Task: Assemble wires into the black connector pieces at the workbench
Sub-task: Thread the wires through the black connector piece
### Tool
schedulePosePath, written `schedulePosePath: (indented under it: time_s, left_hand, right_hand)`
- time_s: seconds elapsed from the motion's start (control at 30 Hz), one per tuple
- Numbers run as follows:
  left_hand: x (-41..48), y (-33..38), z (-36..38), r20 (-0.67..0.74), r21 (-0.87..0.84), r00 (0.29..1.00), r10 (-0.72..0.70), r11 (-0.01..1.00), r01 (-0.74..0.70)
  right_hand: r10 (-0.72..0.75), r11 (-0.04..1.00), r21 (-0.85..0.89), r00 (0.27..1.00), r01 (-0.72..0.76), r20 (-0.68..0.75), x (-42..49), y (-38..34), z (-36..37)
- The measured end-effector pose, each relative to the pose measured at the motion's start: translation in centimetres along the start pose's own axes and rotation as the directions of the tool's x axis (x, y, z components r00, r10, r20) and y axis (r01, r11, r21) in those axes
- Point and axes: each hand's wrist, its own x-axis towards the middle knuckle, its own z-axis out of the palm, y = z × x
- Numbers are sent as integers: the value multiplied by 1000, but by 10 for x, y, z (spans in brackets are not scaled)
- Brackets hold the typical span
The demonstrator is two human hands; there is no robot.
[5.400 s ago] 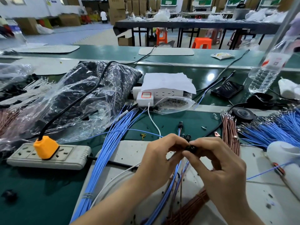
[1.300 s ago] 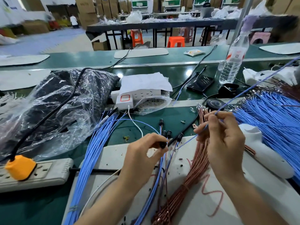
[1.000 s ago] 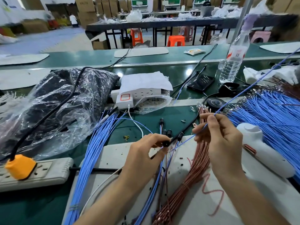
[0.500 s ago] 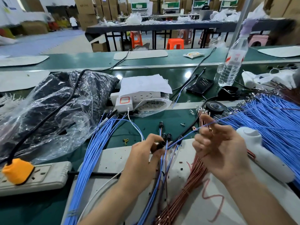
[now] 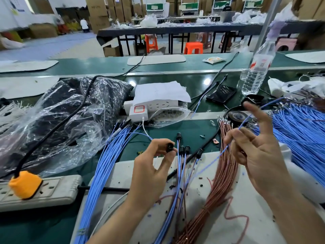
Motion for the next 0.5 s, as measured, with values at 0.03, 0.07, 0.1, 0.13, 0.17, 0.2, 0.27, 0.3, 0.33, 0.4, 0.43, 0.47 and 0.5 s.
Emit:
schedulePosePath:
  time_s: [0.03, 0.07, 0.1, 0.13, 0.17, 0.2, 0.27, 0.3, 0.33, 0.4, 0.43, 0.47, 0.5]
  left_hand:
    - [-1, 1, 1, 41, -64, 999, -4, 998, 7]
    - [-3, 2, 1, 87, -113, 996, 8, 994, 2]
    - [-5, 3, 1, 143, -140, 989, 30, 990, -9]
    - [-6, 5, 2, 212, -165, 976, 48, 986, -13]
    - [-7, 7, 2, 284, -198, 957, 52, 980, 5]
    - [-8, 9, 3, 346, -248, 937, 39, 967, 51]
    - [-8, 10, 5, 420, -317, 907, 6, 938, 141]
    - [-8, 9, 5, 430, -304, 903, 1, 942, 143]
    - [-7, 8, 6, 430, -266, 903, 4, 956, 123]
    - [-7, 5, 7, 431, -188, 902, -2, 978, 92]
    - [-7, 3, 7, 434, -162, 901, -20, 982, 100]
    - [-7, 3, 7, 439, -146, 898, -43, 982, 118]
    - [-8, 2, 7, 448, -132, 892, -64, 982, 137]
  right_hand:
    - [-7, 1000, 15, 1000, 7, -18, 0, 1, 0]
    - [-3, 999, 33, 998, 4, -56, 0, 2, 0]
    - [11, 998, 58, 994, -5, -111, 0, 4, -1]
    - [37, 996, 88, 985, -22, -170, 0, 6, -2]
    - [65, 992, 116, 974, -40, -217, 0, 6, -2]
    - [85, 990, 131, 962, -52, -259, 1, 7, -3]
    - [127, 985, 158, 921, -73, -369, 2, 9, -5]
    - [144, 982, 173, 897, -78, -417, 2, 8, -5]
    - [156, 979, 188, 877, -76, -455, 1, 8, -6]
    - [180, 973, 214, 856, -84, -484, 1, 8, -7]
    - [189, 969, 233, 852, -82, -488, 1, 8, -6]
    - [194, 965, 251, 848, -75, -494, 0, 7, -6]
    - [199, 960, 272, 843, -66, -499, 0, 6, -7]
